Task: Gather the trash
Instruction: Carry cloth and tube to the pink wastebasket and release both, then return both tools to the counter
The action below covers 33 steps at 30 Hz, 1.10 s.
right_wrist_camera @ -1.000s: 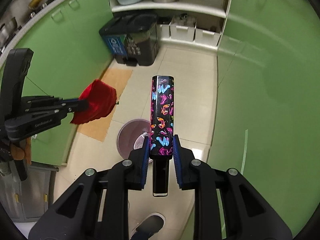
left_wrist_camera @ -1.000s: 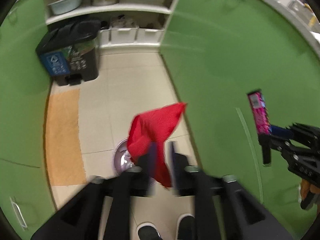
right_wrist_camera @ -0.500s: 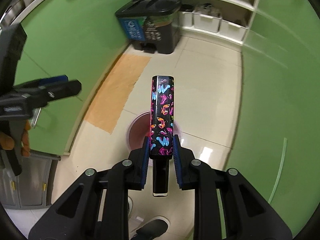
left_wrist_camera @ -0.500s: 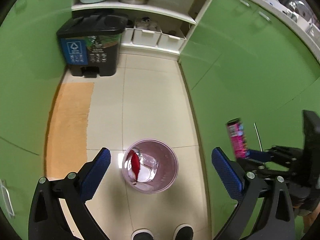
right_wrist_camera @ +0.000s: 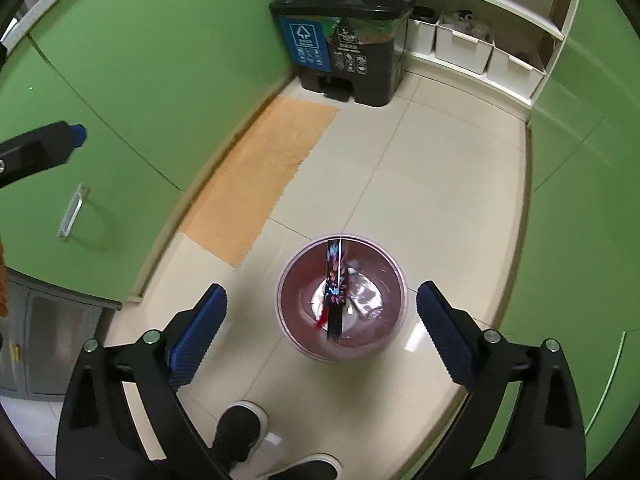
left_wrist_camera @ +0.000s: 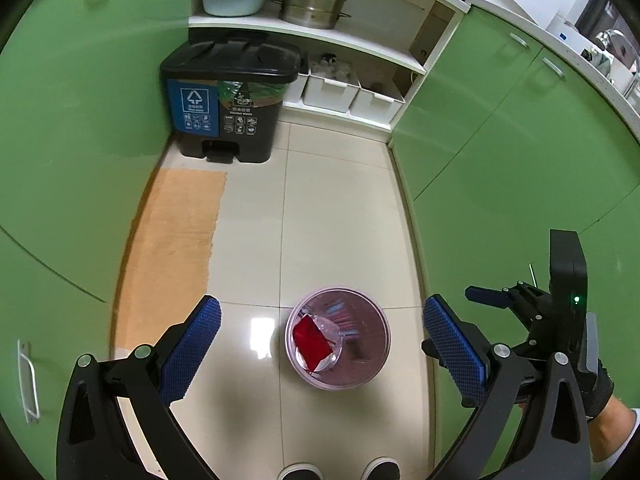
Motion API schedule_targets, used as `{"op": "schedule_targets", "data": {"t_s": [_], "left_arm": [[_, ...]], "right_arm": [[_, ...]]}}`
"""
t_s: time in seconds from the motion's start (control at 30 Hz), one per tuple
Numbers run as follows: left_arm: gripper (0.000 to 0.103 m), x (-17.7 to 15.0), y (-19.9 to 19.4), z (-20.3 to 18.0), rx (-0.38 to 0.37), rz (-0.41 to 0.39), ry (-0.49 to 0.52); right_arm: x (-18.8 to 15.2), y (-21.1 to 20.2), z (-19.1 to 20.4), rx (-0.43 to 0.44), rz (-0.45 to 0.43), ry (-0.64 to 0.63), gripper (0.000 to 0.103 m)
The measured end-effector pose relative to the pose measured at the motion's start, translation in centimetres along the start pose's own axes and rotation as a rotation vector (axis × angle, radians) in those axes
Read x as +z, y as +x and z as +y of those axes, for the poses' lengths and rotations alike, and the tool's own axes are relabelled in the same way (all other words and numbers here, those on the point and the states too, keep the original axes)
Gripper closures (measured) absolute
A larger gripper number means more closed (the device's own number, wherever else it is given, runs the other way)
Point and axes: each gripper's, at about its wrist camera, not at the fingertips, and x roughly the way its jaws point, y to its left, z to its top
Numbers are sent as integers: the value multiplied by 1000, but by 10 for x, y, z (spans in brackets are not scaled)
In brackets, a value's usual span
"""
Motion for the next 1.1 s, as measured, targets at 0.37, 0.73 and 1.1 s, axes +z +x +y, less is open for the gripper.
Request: {"op": "schedule_targets", "data": {"t_s": [0.37,0.73,1.1], "left_arm": [[6,24,-67,-52,-30,26,55],[6,86,-247,-173,-91,60,221],[6,94,-332,-322,-279,67,478]], "right_arm": [[-2,-130,-13,-79,-44,94,8],[-18,-410,-16,-173,-158,296,3],[-135,-595,-54,-344,-299,575,3]]}}
